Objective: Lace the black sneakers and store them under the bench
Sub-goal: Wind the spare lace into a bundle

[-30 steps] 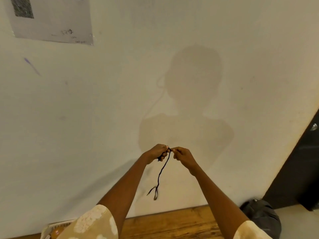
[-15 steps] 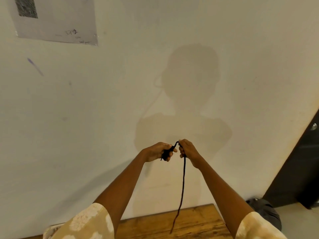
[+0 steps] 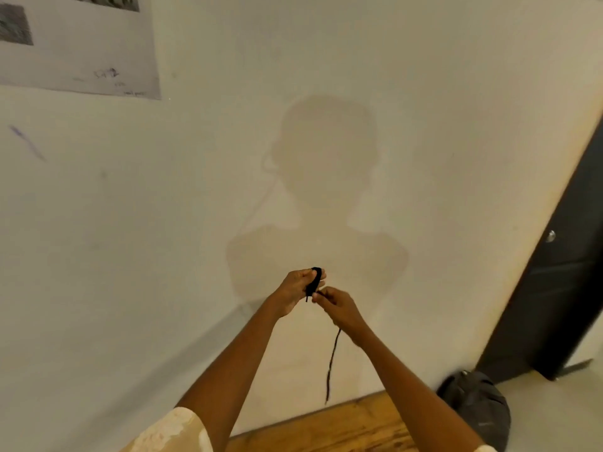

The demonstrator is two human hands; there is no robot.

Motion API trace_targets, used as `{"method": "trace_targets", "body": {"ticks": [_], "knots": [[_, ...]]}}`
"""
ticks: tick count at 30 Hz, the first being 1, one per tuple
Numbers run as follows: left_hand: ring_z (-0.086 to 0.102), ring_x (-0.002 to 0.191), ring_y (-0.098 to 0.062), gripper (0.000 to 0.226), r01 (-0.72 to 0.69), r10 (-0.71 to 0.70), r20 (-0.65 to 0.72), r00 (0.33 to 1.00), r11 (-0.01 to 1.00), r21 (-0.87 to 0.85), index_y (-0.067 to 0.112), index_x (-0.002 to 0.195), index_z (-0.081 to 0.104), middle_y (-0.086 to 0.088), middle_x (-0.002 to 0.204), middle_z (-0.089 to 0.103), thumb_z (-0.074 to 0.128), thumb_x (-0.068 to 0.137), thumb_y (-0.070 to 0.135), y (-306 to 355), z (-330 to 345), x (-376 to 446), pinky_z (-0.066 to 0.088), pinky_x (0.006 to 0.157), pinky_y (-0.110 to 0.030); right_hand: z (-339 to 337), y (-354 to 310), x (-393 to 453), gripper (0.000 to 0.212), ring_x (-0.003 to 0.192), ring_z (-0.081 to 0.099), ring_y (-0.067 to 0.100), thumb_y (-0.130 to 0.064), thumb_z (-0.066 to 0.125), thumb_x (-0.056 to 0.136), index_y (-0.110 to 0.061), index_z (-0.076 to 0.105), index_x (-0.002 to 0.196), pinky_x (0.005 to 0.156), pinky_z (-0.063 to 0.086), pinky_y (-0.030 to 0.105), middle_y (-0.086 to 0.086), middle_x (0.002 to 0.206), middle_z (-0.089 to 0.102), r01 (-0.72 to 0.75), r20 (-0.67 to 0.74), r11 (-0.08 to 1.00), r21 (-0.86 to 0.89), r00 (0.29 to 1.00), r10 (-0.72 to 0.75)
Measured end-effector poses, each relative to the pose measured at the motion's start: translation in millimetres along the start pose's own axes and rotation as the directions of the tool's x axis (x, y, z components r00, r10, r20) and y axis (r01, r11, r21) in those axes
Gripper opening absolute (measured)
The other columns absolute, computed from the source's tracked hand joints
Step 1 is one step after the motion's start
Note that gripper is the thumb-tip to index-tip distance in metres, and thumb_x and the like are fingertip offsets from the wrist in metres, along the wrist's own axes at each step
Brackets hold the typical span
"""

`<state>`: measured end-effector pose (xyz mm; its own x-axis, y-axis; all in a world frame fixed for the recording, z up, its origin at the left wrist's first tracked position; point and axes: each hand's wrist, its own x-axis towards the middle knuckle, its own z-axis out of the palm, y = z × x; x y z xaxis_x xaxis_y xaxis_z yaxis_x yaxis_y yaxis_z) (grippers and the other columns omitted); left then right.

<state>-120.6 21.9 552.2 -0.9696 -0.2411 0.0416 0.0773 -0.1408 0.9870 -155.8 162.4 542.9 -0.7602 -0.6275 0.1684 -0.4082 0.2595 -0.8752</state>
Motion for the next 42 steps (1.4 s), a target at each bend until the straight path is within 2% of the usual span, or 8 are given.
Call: {"method": "trace_targets", "body": {"ticks": [9,15,19,23,28,35,39,42], "knots": [[0.069,0.087,-0.024,0.032,0.137,-0.109,0.340,0.934,0.989,-0.060,0.004,0.113,0.060,-0.007,0.100,0.071,0.034,0.101,0.016,15.9,27.1,-24.7,0.054,0.082,-0.031,-54.8,-21.0,19.8,0.032,0.058,0.044,0.008,-0.035,0.044,0.099,-0.013,0.057,0.079,0.054,0.033,0.022,-0.005,0.065,0.049,-0.054,-0.263,0.997,0.047,0.963,0.064],[0.065,0.103,-0.026,0.031,0.004,0.046,0.095,0.994,0.882,-0.471,-0.001,0.116,0.057,-0.016,0.123,0.060,0.035,0.101,0.014,21.0,21.1,-18.2,0.052,0.089,-0.031,-15.5,6.6,-6.8,0.024,0.067,0.048,0.009,-0.021,0.036,0.100,-0.017,0.056,0.087,0.062,0.036,0.023,-0.007,0.074,0.050,-0.150,-0.008,0.961,-0.230,0.988,0.152],[0.054,0.119,-0.028,0.033,-0.004,-0.004,-0.033,0.999,0.970,-0.245,-0.002,0.127,0.052,-0.014,0.129,0.055,0.038,0.101,0.014,5.1,6.2,-21.5,0.045,0.096,-0.032,7.6,-4.8,-28.0,0.027,0.069,0.051,0.004,-0.033,0.041,0.100,-0.021,0.064,0.091,0.066,0.039,0.019,-0.012,0.078,0.055,0.009,0.173,0.948,-0.319,0.984,0.049],[0.064,0.098,-0.019,0.032,0.053,-0.056,0.060,0.997,0.998,0.041,0.000,0.122,0.058,-0.009,0.111,0.065,0.042,0.100,0.018,-4.7,-8.1,-45.5,0.052,0.085,-0.026,3.4,-33.8,-16.1,0.026,0.061,0.049,0.001,-0.026,0.051,0.097,-0.010,0.067,0.085,0.062,0.036,0.019,-0.007,0.070,0.059,0.085,-0.008,0.973,-0.217,0.996,-0.089],[0.069,0.092,-0.026,0.031,0.157,-0.140,0.246,0.959,0.986,-0.051,0.000,0.113,0.060,-0.011,0.105,0.070,0.035,0.100,0.014,4.9,-18.7,-74.1,0.053,0.085,-0.033,-6.0,-51.0,9.8,0.035,0.075,0.055,0.017,-0.037,0.045,0.098,-0.011,0.064,0.086,0.069,0.038,0.030,0.001,0.077,0.060,0.003,-0.166,0.980,-0.200,0.985,-0.037],[0.065,0.102,-0.025,0.034,-0.026,0.017,-0.026,1.000,0.910,-0.414,-0.004,0.121,0.053,-0.018,0.125,0.059,0.035,0.100,0.015,11.6,-42.5,-76.8,0.053,0.090,-0.032,56.3,-15.5,-12.0,0.030,0.100,0.060,0.028,-0.025,0.035,0.101,-0.014,0.062,0.106,0.072,0.037,0.029,0.007,0.110,0.064,-0.029,0.132,0.874,-0.486,0.986,0.106],[0.055,0.118,-0.030,0.034,-0.013,-0.028,-0.190,0.981,0.977,-0.213,-0.004,0.127,0.051,-0.018,0.129,0.055,0.038,0.101,0.014,-10.8,-57.2,-74.8,0.046,0.095,-0.032,82.2,-23.0,-25.9,0.032,0.097,0.060,0.026,-0.029,0.033,0.103,-0.015,0.061,0.113,0.072,0.036,0.029,0.006,0.111,0.065,0.179,0.357,0.826,-0.535,0.934,0.029],[0.063,0.085,-0.023,0.029,0.072,-0.051,-0.166,0.985,0.990,0.122,0.004,0.114,0.062,-0.016,0.100,0.066,0.041,0.101,0.018,-17.0,-64.6,-84.0,0.051,0.073,-0.022,77.3,-42.4,-20.8,0.032,0.086,0.059,0.020,-0.037,0.039,0.101,-0.018,0.065,0.103,0.070,0.038,0.027,0.003,0.102,0.066,0.251,0.346,0.827,-0.503,0.935,-0.074]]}}
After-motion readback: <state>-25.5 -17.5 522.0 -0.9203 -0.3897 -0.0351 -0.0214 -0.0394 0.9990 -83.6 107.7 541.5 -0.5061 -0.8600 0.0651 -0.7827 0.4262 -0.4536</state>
